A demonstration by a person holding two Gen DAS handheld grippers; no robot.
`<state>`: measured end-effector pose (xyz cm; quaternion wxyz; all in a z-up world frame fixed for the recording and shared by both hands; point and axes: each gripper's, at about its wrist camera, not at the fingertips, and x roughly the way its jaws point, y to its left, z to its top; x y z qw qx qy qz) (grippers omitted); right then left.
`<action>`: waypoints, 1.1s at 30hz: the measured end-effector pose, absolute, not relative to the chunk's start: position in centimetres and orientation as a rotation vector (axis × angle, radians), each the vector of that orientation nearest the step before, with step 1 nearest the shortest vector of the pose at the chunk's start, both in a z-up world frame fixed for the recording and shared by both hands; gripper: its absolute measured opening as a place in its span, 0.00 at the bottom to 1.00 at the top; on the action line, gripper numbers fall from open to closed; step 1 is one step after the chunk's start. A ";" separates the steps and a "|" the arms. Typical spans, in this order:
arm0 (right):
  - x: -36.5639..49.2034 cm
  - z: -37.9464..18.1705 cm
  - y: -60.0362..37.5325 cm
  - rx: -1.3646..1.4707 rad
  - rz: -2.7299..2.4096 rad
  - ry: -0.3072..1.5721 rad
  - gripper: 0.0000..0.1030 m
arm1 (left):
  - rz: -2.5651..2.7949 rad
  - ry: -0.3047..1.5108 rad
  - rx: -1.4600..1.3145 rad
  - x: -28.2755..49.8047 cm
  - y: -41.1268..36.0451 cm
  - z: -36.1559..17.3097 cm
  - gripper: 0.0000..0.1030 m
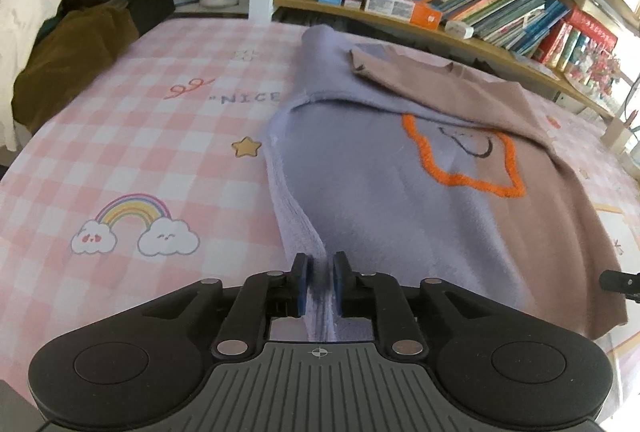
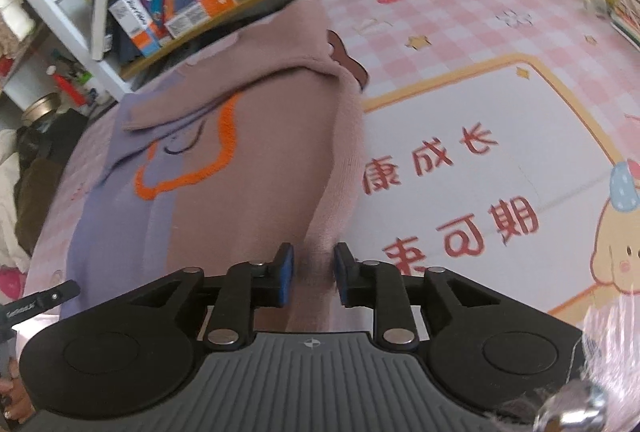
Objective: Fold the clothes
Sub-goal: 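Close the left gripper on the lavender hem while the right gripper pinches the pink hem, then lift the hem with both grippers and fold it up toward the collar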
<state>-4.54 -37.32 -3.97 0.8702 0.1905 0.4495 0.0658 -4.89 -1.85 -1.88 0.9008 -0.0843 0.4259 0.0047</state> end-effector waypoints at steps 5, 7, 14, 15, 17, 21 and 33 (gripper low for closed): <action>-4.6 -4.4 -37.6 0.410 0.123 0.960 0.22 | 0.032 0.921 -0.226 -5.1 -0.7 -2.7 0.15; -4.7 -4.4 -37.6 0.410 0.124 0.962 0.22 | 0.035 0.931 -0.242 -5.1 -0.4 -2.9 0.17; -4.8 -4.4 -37.7 0.424 0.125 0.962 0.22 | 0.007 0.916 -0.241 -5.2 -0.8 -3.0 0.26; -4.8 -4.4 -37.8 0.432 0.124 0.962 0.19 | 0.006 0.912 -0.244 -5.3 -0.7 -3.0 0.26; -4.9 -4.6 -38.1 0.452 0.119 0.970 0.11 | 0.007 0.903 -0.257 -5.3 -0.6 -3.1 0.20; -5.5 -4.5 -38.8 0.484 0.127 0.968 0.08 | 0.006 0.902 -0.291 -5.8 -0.1 -3.0 0.06; -8.7 -3.3 -40.8 0.504 0.191 0.966 0.08 | 0.020 0.869 -0.353 -9.8 -0.4 -1.9 0.06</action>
